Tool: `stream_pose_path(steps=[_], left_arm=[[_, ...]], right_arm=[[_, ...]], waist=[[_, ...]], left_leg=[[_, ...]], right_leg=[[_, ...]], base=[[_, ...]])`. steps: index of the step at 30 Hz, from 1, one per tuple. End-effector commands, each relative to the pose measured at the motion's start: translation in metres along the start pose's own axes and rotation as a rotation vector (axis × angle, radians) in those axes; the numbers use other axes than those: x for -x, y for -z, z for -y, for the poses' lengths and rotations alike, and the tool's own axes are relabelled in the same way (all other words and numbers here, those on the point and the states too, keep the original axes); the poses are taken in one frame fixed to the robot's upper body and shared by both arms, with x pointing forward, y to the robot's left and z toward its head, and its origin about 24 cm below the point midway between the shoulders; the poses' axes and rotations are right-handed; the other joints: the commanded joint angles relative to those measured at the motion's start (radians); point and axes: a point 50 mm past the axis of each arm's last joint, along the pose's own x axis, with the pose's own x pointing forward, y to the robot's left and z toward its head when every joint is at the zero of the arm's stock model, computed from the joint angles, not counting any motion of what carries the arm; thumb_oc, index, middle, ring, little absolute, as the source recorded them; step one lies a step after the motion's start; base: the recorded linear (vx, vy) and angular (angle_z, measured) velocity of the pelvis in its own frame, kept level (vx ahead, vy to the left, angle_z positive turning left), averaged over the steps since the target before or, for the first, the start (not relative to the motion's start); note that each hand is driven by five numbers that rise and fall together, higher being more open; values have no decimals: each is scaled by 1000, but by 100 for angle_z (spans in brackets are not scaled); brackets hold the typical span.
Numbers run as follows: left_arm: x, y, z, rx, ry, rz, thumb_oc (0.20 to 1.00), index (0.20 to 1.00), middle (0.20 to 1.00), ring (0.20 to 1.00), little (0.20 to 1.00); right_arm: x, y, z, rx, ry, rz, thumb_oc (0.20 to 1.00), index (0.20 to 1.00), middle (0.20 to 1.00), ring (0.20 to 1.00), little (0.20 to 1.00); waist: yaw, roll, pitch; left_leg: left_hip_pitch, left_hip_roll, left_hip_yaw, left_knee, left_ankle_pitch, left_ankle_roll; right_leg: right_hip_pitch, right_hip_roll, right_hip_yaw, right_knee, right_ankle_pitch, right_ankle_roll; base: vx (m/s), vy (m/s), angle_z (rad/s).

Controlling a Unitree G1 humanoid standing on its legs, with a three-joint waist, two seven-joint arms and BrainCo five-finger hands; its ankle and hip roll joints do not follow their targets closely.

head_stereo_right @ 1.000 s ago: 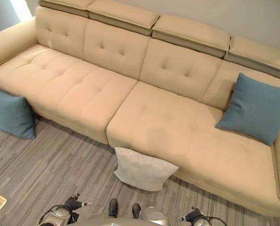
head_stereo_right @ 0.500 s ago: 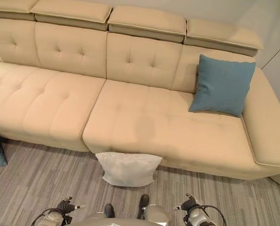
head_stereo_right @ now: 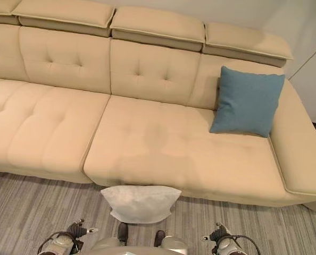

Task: Pick up all the scattered cushions and arrange them neatly on the sofa.

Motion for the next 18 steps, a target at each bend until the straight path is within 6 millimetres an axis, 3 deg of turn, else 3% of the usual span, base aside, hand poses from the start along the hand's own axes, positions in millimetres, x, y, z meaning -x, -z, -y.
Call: stream_pose_path(steps=[1,7,9,10,11,12,13,15,17,18], left_arm=[[0,3,-11,6,-49,-4,1000,1000,1000,1000,1000],[-2,-14,-19,46,-89,57,1000,1000,1000,1000,1000],[-3,-33,-27,94,-135,117,1000,1000,1000,1000,1000],[-4,-52,-39,137,-190,177,1000,1000,1000,1000,1000],[-4,-52,-39,137,-190,177,1000,1000,1000,1000,1000],[-2,-78,-51,210,-256,261,1000,1000,1000,1000,1000],[0,-91,-55,250,-280,313,1000,1000,1000,1000,1000],[1,-99,-57,270,-292,342,1000,1000,1000,1000,1000],[5,-116,-58,316,-304,408,1000,1000,1000,1000,1000],[9,-134,-60,352,-308,476,1000,1000,1000,1000,1000]], right_arm=[[-3,-12,14,25,43,37,1000,1000,1000,1000,1000],[-4,-27,20,-27,74,84,1000,1000,1000,1000,1000],[-5,-41,31,-88,123,125,1000,1000,1000,1000,1000],[-5,-58,43,-151,175,176,1000,1000,1000,1000,1000],[-5,-58,43,-151,176,176,1000,1000,1000,1000,1000],[-2,-85,63,-297,260,266,1000,1000,1000,1000,1000],[2,-99,74,-377,306,330,1000,1000,1000,1000,1000],[5,-105,80,-403,330,359,1000,1000,1000,1000,1000],[12,-123,91,-464,367,439,1000,1000,1000,1000,1000],[19,-139,98,-507,391,506,1000,1000,1000,1000,1000]], waist=[[30,-28,-10],[30,-17,4],[26,-15,29],[20,-19,58],[20,-19,56],[7,-19,89],[0,-15,102],[-3,-11,110],[-6,-8,129],[-9,0,140]], left_leg=[[-30,5,26,138,-156,-19],[-46,-1,46,118,-151,-10],[-94,-3,52,132,-147,-9],[-157,0,62,152,-140,-11],[-162,0,63,154,-141,-11],[-276,4,72,187,-125,-15],[-337,7,76,206,-117,-19],[-371,8,77,225,-118,-21],[-432,6,81,248,-109,-21],[-503,10,85,276,-102,-21]], right_leg=[[-57,-23,60,-68,94,68],[-96,-48,55,-75,120,85],[-135,-56,55,-79,132,86],[-186,-57,60,-76,145,84],[-190,-57,61,-75,145,84],[-294,-64,75,-60,165,77],[-356,-69,76,-45,170,70],[-391,-69,76,-30,170,68],[-458,-72,77,-8,177,65],[-535,-78,73,21,184,62]], base=[[7,57,-8],[-26,29,-7],[-242,-35,-10],[-262,-48,-3],[-508,-64,-6],[-425,-47,-21],[-420,-47,-27],[-135,-20,-16],[-192,-11,-10],[-249,-11,-11]])
